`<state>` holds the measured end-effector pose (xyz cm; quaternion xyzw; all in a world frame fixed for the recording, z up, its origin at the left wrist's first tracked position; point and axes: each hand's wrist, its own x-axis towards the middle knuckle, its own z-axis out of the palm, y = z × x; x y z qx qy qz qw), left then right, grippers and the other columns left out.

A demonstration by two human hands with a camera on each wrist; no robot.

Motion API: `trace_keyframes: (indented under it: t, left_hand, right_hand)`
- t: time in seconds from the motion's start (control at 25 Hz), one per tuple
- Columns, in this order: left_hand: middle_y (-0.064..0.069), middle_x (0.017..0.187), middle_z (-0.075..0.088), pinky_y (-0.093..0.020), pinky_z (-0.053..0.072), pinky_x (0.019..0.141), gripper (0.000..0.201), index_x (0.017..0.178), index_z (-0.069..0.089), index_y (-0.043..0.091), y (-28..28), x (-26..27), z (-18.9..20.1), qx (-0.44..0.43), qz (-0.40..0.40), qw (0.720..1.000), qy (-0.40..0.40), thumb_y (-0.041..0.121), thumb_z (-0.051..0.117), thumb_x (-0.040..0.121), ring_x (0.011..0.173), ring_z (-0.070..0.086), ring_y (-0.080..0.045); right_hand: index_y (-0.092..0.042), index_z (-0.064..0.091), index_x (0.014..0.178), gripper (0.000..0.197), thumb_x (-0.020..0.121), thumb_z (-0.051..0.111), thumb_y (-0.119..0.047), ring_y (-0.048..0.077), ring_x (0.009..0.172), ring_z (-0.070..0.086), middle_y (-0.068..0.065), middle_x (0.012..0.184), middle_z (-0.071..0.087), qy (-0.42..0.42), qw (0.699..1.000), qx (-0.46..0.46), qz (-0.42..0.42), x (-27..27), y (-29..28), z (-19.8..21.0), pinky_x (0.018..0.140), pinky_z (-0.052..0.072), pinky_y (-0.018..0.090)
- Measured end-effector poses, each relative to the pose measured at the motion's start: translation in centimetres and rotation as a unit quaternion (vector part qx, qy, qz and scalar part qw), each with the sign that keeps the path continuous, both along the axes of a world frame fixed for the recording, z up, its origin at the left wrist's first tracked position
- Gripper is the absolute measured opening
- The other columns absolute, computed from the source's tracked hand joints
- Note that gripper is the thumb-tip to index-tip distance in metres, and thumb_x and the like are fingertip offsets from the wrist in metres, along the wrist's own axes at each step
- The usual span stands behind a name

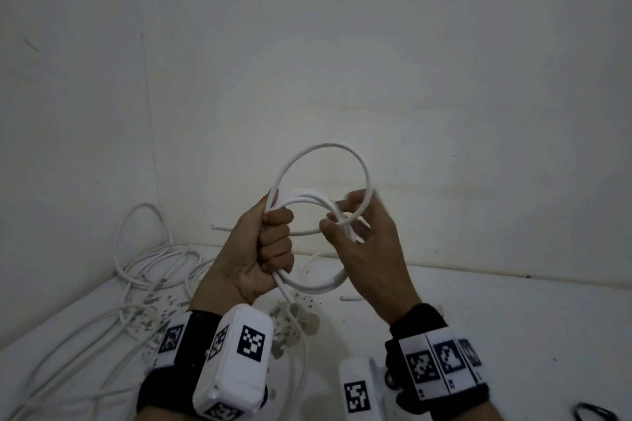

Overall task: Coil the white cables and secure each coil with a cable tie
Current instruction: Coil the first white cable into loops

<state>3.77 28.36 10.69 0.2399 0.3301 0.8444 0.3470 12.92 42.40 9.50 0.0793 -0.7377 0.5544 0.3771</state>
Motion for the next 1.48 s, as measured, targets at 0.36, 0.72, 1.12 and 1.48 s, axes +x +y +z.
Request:
trace_keyframes:
  t: [0.36, 0.72, 1.12, 1.48]
  left_hand:
    - [0.001, 0.046, 0.031, -0.027, 0.026, 0.041, 0.054, 0.065, 0.050, 0.014, 0.4, -1.0, -0.4, 0.116, -0.201, 0.973, -0.008, 0.051, 0.031, 0.100, 0.040, 0.027, -0.016]
    - [0.002, 0.045, 0.028, -0.025, 0.025, 0.038, 0.055, 0.063, 0.054, 0.011, -0.5, -2.1, -0.3, 0.112, -0.204, 0.973, -0.012, 0.050, 0.038, 0.098, 0.039, 0.024, -0.014]
    - [0.010, 0.034, 0.015, -0.011, 0.012, 0.031, 0.058, 0.050, 0.034, 0.023, -2.6, -1.9, 0.0, -0.115, 0.138, 0.984, 0.006, 0.060, 0.041, 0.095, 0.027, 0.008, -0.005]
    - [0.010, 0.043, 0.014, -0.017, 0.008, 0.036, 0.047, 0.056, 0.039, 0.022, -2.1, -0.8, -0.3, -0.195, 0.176, 0.963, 0.063, 0.055, 0.068, 0.074, 0.031, 0.012, -0.006]
  right_hand:
    - [-0.005, 0.065, 0.100, 0.010, 0.092, 0.065, -0.011, 0.028, 0.071, 0.063, 0.010, 0.073, 0.065, -0.096, 0.980, -0.086, 0.152, 0.6, 1.7, 0.7, 0.081, 0.054, 0.045]
    - [-0.010, 0.050, 0.061, 0.053, 0.067, 0.074, -0.056, 0.011, 0.051, 0.030, -0.001, 0.054, 0.032, -0.131, 0.991, 0.018, 0.018, 1.7, 2.9, 1.8, 0.055, 0.032, 0.018]
    - [-0.012, 0.044, 0.067, 0.048, 0.089, 0.070, -0.046, 0.018, 0.050, 0.026, 0.004, 0.060, 0.026, -0.145, 0.940, -0.241, -0.190, 1.4, 7.9, 1.4, 0.045, 0.027, 0.029]
    - [-0.009, 0.060, 0.079, 0.035, 0.101, 0.055, -0.036, 0.014, 0.047, 0.027, 0.000, 0.057, 0.031, -0.114, 0.927, -0.309, -0.178, 1.2, 7.9, 1.7, 0.038, 0.028, 0.022]
